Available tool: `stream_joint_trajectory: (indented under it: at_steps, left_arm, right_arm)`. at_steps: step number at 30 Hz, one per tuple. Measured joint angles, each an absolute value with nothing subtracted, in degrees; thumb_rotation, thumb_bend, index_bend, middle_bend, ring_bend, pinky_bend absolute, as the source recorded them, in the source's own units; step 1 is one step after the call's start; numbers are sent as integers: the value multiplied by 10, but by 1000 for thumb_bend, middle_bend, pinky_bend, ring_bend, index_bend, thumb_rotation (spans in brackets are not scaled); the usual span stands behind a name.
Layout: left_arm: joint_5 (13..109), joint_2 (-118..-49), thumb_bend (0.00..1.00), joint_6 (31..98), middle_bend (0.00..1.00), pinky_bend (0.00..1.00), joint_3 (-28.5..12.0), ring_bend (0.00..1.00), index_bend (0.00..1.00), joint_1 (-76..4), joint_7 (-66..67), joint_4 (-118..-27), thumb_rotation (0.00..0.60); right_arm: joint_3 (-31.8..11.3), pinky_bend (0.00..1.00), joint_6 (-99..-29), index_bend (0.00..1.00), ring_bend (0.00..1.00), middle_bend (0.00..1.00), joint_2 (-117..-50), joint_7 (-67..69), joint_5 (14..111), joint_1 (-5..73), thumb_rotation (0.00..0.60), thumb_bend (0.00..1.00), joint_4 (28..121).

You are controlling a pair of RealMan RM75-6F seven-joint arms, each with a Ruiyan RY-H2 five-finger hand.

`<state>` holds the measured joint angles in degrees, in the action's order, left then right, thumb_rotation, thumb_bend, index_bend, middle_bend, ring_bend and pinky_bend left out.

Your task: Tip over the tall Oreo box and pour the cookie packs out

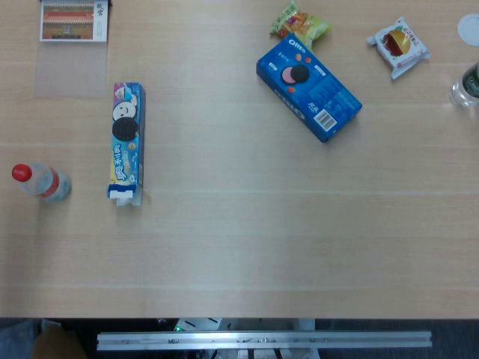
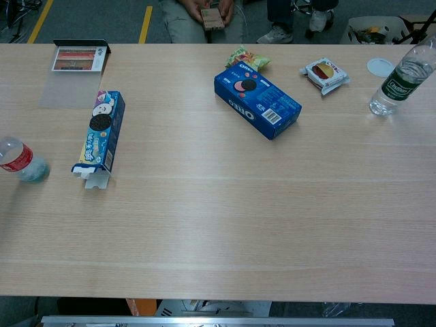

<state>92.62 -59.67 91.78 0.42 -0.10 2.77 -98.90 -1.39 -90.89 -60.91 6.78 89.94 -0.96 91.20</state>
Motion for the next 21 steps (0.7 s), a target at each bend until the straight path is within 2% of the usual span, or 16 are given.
stream_joint_trajectory:
  at_steps: [21]
  left_arm:
    - [953,-589,270,924,156,92,7,134,199,-5,9,-990,600]
  right_arm:
    - [-17,418,-913,356,379,401,-607,68,902,-11,600,183,915]
